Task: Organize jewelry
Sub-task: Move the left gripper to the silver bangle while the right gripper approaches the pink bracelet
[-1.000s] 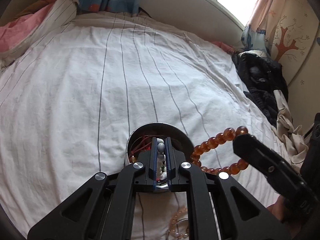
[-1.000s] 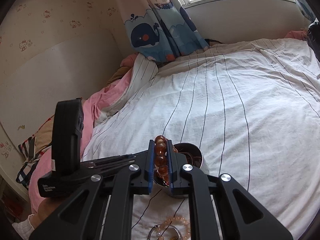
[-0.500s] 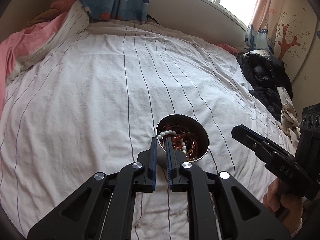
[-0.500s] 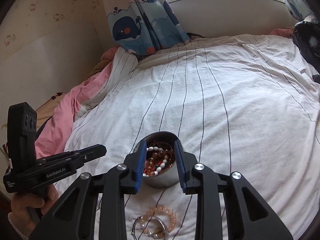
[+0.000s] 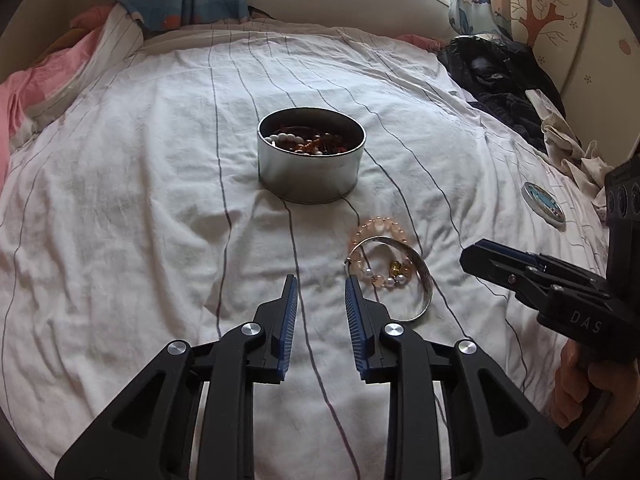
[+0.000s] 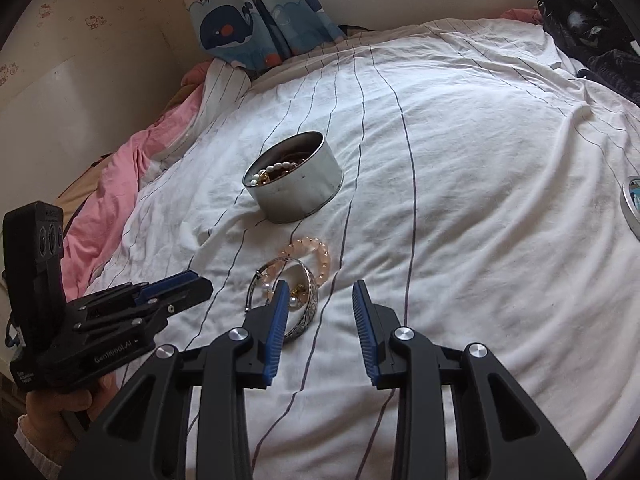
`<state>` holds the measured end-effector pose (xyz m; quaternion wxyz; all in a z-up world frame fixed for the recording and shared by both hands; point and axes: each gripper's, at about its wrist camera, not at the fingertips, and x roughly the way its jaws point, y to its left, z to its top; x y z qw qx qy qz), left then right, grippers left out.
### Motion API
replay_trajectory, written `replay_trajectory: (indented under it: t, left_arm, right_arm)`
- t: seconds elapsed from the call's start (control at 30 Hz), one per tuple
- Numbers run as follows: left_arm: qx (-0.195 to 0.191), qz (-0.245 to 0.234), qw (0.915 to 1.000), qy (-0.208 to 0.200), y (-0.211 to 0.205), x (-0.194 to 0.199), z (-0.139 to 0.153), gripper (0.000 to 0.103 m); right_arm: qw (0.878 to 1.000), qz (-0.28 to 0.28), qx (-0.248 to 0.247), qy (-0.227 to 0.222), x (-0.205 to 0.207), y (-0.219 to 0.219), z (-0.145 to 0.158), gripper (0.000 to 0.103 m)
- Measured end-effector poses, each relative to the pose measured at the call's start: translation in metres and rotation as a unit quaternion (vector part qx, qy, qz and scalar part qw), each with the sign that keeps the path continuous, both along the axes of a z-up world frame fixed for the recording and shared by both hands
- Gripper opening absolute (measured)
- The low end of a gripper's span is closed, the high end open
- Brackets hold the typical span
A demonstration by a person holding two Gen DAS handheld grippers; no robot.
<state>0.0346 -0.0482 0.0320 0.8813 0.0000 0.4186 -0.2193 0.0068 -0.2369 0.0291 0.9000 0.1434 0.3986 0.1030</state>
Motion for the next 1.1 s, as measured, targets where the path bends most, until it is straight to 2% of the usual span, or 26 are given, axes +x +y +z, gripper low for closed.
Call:
replay_trajectory:
  t: [0.1, 0.3, 0.47, 0.6, 0.7, 0.8, 0.93, 1.1]
  left_arm:
    - [-0.006, -0.011, 0.9999, -0.005, -0.006, 0.0, 0.002, 0.023]
    - [0.009, -0.028, 0.9995, 0.005, -0.024, 0.008, -0.005, 0.023]
    - [0.074, -0.025, 0.9969, 0.005, -0.037, 0.009, -0.018, 0.024]
    - [0.115, 0.022, 0.9929, -0.021, -0.019, 0.01, -0.01, 0.026]
    - [0.112, 0.053, 0.9922, -0.014, 0.009, 0.015, -0.006, 0.025]
    - [0.081, 0.063, 0.9947, -0.011, 0.027, 0.019, -0.001, 0.025]
    - [0.043, 0.023, 0.9982, -0.034, 0.014, 0.016, 0.009, 0.026]
    - [0.065, -0.016, 0.9977, -0.007, -0.021, 0.021, -0.011, 0.026]
  right_arm:
    - [1.0, -0.01, -0.009, 0.009, 0.003, -0.001, -0.008, 0.033]
    - [1.0, -0.023, -0.009, 0.012, 0.007, -0.005, -0.013, 0.038]
    - [0.999, -0.028, -0.016, 0.007, 0.012, -0.004, -0.013, 0.039]
    - [0.999, -0.026, -0.035, 0.004, 0.014, -0.001, -0.012, 0.04]
    - [0.998, -0.02, -0.056, -0.005, 0.018, 0.006, -0.01, 0.041]
    - [0.997, 0.003, -0.073, -0.01, 0.027, 0.02, -0.009, 0.041]
    - [0.996, 0.009, -0.09, -0.02, 0.035, 0.027, -0.005, 0.041]
    - [0.995, 0.008, -0.095, -0.006, 0.043, 0.025, -0.012, 0.041]
